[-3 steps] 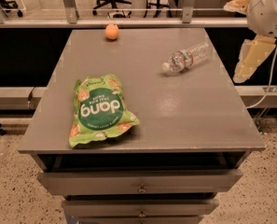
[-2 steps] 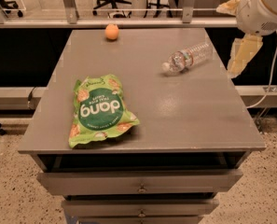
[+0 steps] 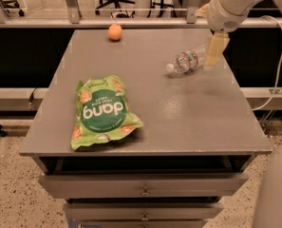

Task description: Pick water bottle

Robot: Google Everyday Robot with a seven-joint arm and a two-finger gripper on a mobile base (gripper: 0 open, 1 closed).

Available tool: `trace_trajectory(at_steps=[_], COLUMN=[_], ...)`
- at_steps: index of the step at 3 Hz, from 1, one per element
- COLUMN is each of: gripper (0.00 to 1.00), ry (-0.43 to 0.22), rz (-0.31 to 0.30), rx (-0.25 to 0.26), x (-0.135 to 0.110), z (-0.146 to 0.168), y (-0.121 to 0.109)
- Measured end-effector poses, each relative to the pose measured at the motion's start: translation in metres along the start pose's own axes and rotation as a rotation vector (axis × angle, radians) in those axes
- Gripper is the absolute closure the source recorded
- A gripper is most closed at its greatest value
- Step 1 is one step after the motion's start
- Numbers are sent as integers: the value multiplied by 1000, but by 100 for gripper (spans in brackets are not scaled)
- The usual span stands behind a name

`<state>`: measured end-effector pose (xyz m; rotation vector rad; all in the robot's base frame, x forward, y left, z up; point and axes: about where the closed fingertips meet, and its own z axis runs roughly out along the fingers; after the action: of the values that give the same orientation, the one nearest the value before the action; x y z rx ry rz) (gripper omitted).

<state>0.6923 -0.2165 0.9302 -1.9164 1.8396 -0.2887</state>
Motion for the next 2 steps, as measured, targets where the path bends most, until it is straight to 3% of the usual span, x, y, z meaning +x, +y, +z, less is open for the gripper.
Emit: trace_trajectory(at_steps=[2], gripper=[0], ry=[17], rz=[-4], rx=[-97], x=[-11], z=[67], y=[-18])
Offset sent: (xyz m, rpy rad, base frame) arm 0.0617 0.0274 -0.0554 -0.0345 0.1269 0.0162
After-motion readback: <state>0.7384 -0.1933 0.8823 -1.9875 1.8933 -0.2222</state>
